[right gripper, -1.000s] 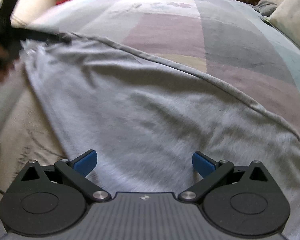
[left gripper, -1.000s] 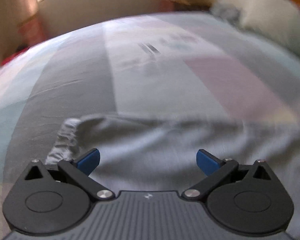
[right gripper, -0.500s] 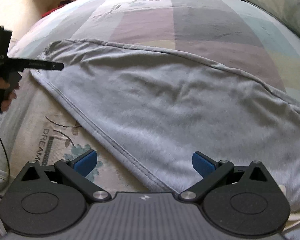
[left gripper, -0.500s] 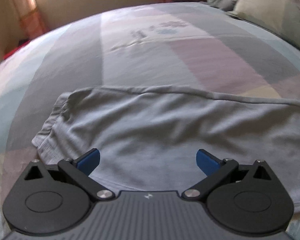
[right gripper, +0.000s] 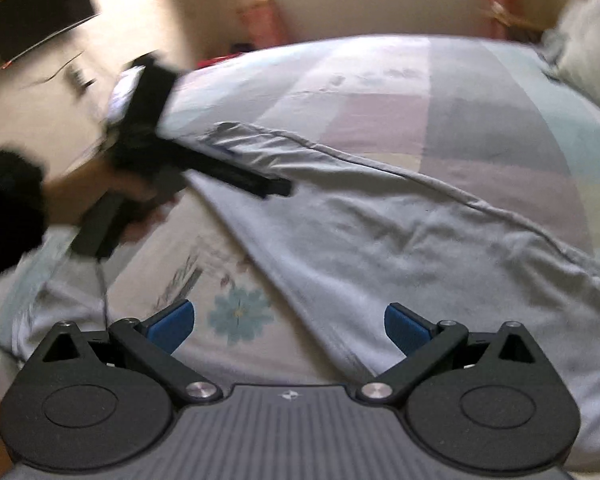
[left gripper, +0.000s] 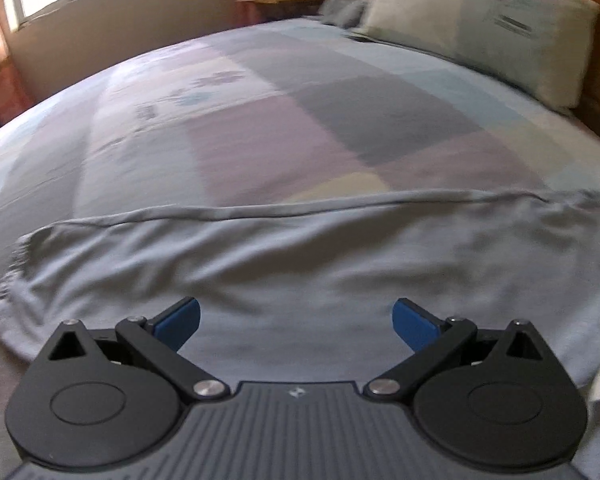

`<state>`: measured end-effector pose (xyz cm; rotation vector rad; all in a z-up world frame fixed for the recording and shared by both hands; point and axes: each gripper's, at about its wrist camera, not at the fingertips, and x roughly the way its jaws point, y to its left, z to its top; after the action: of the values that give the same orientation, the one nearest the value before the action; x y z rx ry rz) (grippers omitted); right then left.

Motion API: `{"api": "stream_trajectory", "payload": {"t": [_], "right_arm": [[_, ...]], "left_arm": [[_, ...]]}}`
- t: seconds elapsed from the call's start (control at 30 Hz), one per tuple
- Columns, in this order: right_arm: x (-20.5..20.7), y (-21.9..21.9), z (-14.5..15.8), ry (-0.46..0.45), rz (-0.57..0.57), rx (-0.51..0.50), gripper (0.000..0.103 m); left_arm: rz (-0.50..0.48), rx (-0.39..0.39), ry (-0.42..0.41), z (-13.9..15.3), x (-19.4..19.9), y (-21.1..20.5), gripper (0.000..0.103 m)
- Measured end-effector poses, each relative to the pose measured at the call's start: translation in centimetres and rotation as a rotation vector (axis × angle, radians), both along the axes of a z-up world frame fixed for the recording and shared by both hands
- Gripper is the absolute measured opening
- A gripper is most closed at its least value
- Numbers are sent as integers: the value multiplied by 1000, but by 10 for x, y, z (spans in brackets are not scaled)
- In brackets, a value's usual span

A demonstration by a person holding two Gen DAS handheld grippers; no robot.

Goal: Fold clothes

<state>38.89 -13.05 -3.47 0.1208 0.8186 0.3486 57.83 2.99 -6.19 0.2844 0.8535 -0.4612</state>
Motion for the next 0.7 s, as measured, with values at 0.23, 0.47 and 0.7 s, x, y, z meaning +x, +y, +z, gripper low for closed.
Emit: {"api": "stream_trajectory", "payload": {"t": [0.23, 0.47, 0.7], "right_arm": [[-81, -54, -42, 120, -105, -111, 103], [-146, -106, -81, 329, -285, -79, 103], [-116, -149, -39, 158, -403, -44, 103]], "left_arm": [[-44, 2, 49, -40, -15, -49, 102], [79, 41, 126, -52, -7, -48, 100], [-144, -69, 139, -3, -9, -126, 100]]}}
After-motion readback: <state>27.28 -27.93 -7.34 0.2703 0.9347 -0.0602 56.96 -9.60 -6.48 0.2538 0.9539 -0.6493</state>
